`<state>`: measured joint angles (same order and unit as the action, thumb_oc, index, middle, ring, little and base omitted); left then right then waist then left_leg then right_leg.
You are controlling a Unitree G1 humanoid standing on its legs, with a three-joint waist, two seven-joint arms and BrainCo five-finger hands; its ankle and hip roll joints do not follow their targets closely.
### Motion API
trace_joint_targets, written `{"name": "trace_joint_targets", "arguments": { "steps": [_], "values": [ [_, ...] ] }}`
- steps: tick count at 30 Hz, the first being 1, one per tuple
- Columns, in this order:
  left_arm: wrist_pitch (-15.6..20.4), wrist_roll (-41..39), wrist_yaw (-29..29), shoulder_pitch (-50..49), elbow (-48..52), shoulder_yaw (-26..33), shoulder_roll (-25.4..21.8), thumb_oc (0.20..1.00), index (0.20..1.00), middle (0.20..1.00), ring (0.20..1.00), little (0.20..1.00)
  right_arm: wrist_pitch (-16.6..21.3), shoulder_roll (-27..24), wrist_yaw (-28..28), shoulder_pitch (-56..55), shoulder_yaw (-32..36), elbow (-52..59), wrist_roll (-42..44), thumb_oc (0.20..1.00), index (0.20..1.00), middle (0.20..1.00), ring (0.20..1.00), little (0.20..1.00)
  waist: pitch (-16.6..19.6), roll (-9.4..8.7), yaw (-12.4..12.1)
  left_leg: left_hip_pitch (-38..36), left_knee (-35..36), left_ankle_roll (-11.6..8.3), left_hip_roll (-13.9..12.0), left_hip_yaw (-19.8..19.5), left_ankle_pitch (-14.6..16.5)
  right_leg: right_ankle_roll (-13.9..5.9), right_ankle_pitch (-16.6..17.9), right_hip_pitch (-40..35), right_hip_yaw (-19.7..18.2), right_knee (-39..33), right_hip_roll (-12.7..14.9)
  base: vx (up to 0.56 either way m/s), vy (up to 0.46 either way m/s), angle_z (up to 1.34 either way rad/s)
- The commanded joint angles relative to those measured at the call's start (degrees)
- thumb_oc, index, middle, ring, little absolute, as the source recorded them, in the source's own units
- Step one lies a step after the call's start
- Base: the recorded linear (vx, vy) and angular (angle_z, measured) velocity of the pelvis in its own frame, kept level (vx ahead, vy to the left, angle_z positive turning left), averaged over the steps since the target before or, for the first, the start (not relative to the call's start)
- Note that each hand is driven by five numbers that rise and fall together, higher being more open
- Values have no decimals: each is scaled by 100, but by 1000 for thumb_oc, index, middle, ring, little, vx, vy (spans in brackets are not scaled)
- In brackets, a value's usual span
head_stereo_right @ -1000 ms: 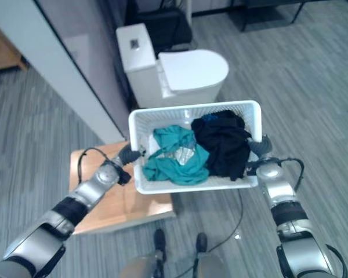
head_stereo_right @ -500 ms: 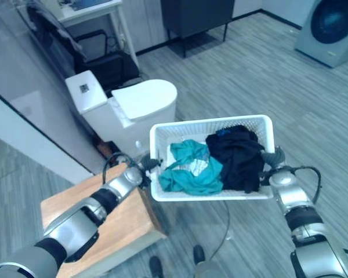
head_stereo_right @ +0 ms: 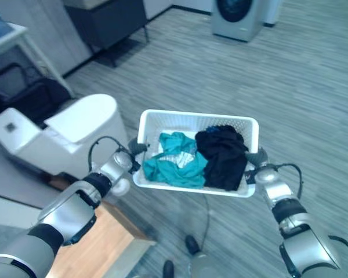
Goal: Grab the laundry basket,head to the washer,open it,put in the laundry and shut it.
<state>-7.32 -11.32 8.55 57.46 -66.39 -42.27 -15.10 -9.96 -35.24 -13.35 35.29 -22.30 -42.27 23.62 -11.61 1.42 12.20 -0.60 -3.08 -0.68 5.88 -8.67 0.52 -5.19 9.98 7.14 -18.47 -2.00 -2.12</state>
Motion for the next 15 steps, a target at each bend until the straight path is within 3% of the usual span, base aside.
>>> {"name": "trace_joint_targets", "arguments": {
  "steps": [1,5,6,7,8,9,10,13,15],
  "values": [
    [640,-10,53,435,127,-61,660,200,200,200,200,200,633,533,293,871,-16,363,118,200,200,200,200,200,173,50,-213,286,-581,-104,8,246,573,-217,-649,-28,-107,401,-72,-73,169,-50],
    [673,1,44,280,148,48,300,200,200,200,200,200,587,665,361,1045,-101,235,-44,200,200,200,200,200,158,86,-472,223,-357,93,-50,848,659,-421,-582,217,-138,522,-81,-48,141,-93],
    [663,14,40,212,121,43,225,200,200,200,200,200,589,723,361,1000,-97,232,-61,200,200,200,200,200,128,105,-529,176,-325,131,-119,939,663,-406,-687,275,60,779,-93,-18,50,-120],
    [652,17,39,157,104,67,108,200,200,200,200,200,592,791,362,953,-87,216,-85,200,200,200,200,200,101,119,-622,158,-274,145,-211,1055,606,-336,-892,335,536,1068,-9,-34,28,-102],
    [651,17,39,157,106,65,102,200,200,200,200,200,592,796,362,956,-86,217,-86,200,200,200,200,200,116,105,-618,177,-259,141,-202,1054,577,-336,-880,360,535,1070,0,-100,-6,-94],
    [632,42,18,117,135,89,-120,200,200,200,200,200,595,878,413,894,-85,135,-138,200,200,200,200,200,106,151,-730,129,-201,127,-366,1212,506,-232,-1237,296,1593,1528,303,-114,-37,-94],
    [621,70,1,106,147,89,-191,200,200,200,200,200,594,919,442,864,-91,97,-169,200,200,200,200,200,149,146,-778,154,-163,134,-425,1282,440,-188,-1286,272,1938,1672,419,-115,-48,-79],
    [598,133,12,121,54,71,-330,200,200,200,200,200,585,1031,504,921,-145,-135,-145,200,200,200,200,200,290,86,-904,158,-84,151,-447,1460,369,-138,-1415,-57,2392,1642,614,-52,-51,-37],
    [600,140,27,162,8,67,-366,200,200,200,200,200,579,1084,501,1002,-160,-233,-127,200,200,200,200,200,354,65,-986,185,-53,135,-455,1545,348,-165,-1410,-204,2501,1497,705,-46,-84,-25]
  ]
}}
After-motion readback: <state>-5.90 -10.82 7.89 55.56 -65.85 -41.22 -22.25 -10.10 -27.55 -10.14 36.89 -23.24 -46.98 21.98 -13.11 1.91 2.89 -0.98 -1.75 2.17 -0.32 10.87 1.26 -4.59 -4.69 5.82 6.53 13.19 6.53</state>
